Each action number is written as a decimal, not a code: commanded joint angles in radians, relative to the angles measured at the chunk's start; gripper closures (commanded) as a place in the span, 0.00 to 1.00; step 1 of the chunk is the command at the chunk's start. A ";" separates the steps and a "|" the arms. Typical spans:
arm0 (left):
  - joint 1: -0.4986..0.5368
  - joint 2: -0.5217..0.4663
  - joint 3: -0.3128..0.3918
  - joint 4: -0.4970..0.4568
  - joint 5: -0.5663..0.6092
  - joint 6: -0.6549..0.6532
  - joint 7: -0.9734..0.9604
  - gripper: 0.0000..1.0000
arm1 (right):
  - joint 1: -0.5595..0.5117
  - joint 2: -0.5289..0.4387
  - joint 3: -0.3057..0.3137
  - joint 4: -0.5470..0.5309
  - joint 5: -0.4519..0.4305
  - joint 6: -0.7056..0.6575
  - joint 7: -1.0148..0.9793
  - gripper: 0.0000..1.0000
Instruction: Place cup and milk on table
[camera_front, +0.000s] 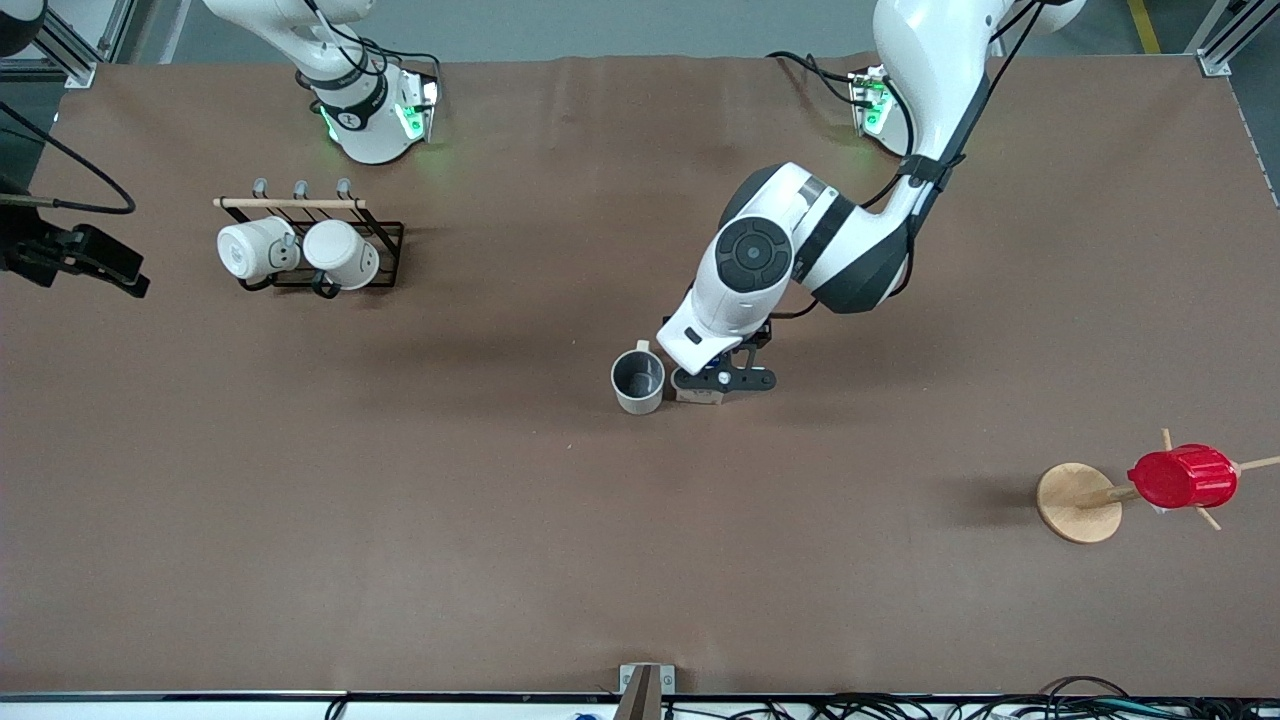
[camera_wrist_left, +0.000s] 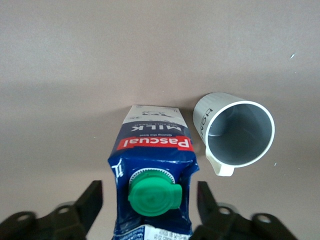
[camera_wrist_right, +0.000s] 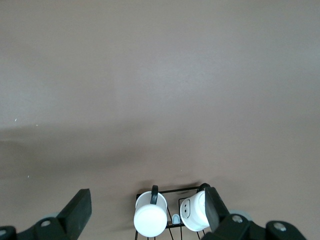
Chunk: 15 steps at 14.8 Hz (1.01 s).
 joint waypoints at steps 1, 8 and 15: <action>0.005 -0.027 0.004 0.011 -0.018 -0.019 -0.002 0.00 | -0.001 -0.023 0.015 -0.020 0.014 -0.003 0.006 0.00; 0.104 -0.196 0.009 -0.005 -0.018 -0.166 0.004 0.00 | 0.002 -0.023 0.015 -0.020 0.014 -0.012 0.003 0.00; 0.362 -0.431 0.006 -0.130 -0.007 -0.229 0.265 0.00 | 0.000 -0.023 0.015 -0.020 0.014 -0.012 0.003 0.00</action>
